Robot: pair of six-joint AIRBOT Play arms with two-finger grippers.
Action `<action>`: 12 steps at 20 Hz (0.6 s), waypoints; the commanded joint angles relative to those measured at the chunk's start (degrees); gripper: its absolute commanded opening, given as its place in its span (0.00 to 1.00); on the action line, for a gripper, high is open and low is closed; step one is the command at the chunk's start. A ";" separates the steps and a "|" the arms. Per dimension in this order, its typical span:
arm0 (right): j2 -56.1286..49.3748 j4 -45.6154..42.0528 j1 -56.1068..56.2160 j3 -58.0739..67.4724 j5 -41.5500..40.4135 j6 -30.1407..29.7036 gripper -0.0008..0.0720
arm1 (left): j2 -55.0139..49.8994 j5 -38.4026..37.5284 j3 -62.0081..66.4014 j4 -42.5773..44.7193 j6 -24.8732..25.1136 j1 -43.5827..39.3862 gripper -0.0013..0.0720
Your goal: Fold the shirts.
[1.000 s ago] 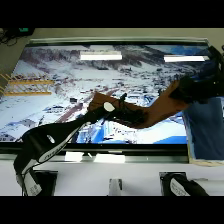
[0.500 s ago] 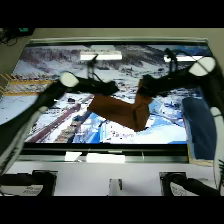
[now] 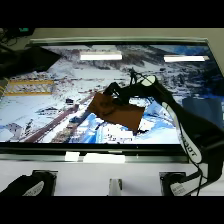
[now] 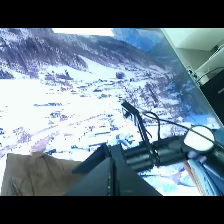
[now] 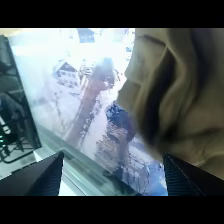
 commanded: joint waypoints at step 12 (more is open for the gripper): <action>7.91 -29.53 -24.13 -13.18 24.74 -0.42 0.92 | 2.97 -1.27 -7.54 0.90 -2.78 -1.90 0.06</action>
